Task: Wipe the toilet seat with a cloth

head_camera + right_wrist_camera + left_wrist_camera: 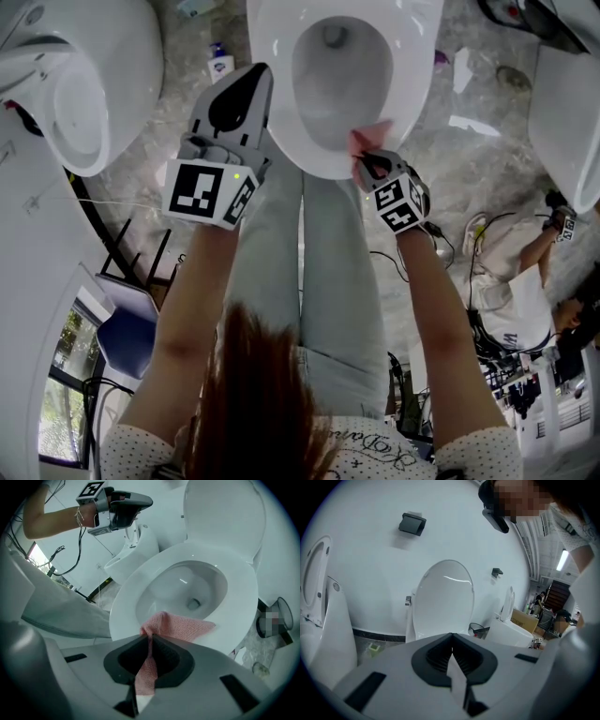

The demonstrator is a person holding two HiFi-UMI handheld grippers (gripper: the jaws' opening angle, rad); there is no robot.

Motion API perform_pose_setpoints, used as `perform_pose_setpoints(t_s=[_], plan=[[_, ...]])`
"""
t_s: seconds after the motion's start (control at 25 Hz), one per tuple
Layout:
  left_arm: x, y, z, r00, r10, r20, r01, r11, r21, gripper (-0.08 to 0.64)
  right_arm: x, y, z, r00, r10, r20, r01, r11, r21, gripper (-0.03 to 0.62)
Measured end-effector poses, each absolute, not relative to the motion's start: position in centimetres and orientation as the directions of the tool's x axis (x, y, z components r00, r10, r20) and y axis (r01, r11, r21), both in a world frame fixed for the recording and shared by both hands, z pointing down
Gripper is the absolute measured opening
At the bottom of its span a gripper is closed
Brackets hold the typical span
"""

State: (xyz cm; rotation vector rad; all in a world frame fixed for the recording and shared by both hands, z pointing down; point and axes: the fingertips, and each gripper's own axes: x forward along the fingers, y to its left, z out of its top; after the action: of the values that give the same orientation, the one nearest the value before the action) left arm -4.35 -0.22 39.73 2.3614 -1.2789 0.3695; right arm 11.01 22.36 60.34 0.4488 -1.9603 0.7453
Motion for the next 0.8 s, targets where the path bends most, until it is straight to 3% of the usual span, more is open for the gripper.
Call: perform_pose_setpoints(t_s=[0.52, 0.8], plan=[[-5.0, -0.1, 40.1, 0.527, -0.735, 0.426, -0.85, -0.466, 0.248, 0.005, 7.1, 24.0, 60.1, -0.558, 0.091, 0.825, -0.585, 0.661, -0.469, 0.04], [-5.6, -0.1, 40.4, 0.522, -0.736, 0.431, -0.853, -0.459, 0.249, 0.005, 4.3, 24.1, 60.1, -0.571, 0.073, 0.818, -0.584, 0.664, -0.467, 0.04]])
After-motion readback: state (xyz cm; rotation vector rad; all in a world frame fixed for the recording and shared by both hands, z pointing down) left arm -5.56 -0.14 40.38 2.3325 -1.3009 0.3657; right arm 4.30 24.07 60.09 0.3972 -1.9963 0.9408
